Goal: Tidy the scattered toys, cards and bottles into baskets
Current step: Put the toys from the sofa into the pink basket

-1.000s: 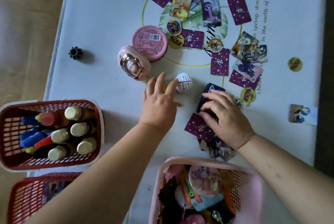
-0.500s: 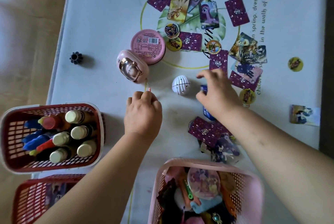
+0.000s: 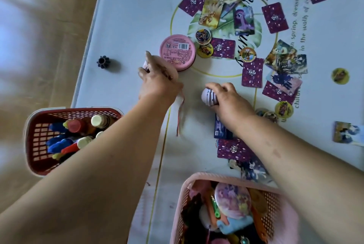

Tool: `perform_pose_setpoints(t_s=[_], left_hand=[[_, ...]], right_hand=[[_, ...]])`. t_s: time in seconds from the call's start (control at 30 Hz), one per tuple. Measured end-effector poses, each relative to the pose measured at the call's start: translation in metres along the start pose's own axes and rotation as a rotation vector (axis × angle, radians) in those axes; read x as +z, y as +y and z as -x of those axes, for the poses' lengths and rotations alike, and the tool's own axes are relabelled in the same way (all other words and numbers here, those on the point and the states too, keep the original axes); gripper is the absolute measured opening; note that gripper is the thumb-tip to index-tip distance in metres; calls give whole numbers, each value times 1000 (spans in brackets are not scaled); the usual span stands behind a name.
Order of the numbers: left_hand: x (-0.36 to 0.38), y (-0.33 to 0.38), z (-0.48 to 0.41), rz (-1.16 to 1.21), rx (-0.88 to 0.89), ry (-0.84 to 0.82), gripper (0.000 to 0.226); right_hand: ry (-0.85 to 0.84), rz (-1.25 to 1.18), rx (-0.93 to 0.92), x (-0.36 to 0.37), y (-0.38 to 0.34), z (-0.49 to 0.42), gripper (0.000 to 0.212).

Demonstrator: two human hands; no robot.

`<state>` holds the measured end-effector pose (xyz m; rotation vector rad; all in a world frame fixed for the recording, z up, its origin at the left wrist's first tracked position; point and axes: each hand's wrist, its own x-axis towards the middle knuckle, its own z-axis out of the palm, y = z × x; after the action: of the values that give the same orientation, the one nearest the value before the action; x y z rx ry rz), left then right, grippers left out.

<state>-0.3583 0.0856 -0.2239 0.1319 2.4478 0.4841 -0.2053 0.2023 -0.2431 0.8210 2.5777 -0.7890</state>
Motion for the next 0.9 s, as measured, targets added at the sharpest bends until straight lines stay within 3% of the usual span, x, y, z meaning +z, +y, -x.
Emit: perform_pose_setpoints(t_s=[0.17,0.27,0.47,0.63,0.73,0.9], left_hand=[[-3,-8,-1,64,7,95,83],[0,-9,17,194,-1,79,96],[-5,-9,128,444,217,-12,102],[-1,-42,229,411,254,-212,103],[18,-73,271,309,250,-303,107],[60,-106,318,-5,438,-237,102]], right_hand=[[146,-368,69,-12,5,31,57],[213,-511,103,-20,13,59,58],[207,-649,159,-36,33,138,58],[139,-586,61,-31,41,208,67],[119,-425,33,-15,39,246,66],[58,-222,62,14,37,279,69]])
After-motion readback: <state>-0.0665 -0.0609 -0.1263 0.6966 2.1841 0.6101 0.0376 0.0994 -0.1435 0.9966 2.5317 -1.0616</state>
